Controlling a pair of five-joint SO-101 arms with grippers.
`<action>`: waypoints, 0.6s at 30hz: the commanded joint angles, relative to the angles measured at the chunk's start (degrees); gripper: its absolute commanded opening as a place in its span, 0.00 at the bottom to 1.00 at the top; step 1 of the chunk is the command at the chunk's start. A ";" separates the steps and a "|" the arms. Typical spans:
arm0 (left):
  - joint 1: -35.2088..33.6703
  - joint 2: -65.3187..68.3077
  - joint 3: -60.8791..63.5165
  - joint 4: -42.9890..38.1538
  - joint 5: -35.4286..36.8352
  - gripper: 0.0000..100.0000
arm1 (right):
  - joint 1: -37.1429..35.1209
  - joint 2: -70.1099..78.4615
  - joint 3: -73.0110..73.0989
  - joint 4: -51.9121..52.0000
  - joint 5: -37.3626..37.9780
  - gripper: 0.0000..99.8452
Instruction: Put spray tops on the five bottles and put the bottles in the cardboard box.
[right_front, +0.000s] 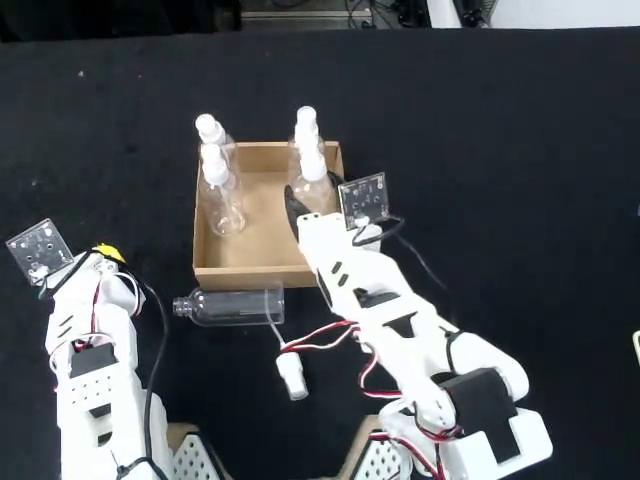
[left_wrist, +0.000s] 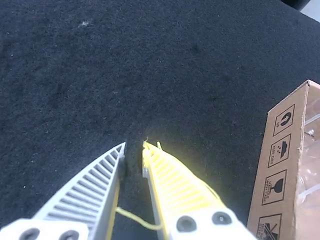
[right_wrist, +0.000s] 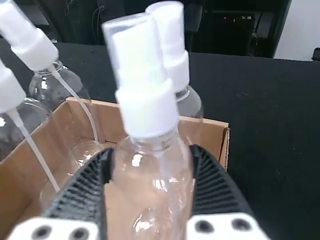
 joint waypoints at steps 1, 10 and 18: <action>-0.04 -0.62 -0.66 -1.58 0.18 0.04 | -0.35 -0.04 -4.62 -1.32 -0.26 0.02; -0.04 -0.62 -0.57 -1.58 0.18 0.04 | -6.15 0.40 -6.99 -1.23 -0.35 0.01; -0.04 -0.62 -0.48 -1.58 0.18 0.04 | -6.24 0.57 -10.51 -0.97 -0.35 0.01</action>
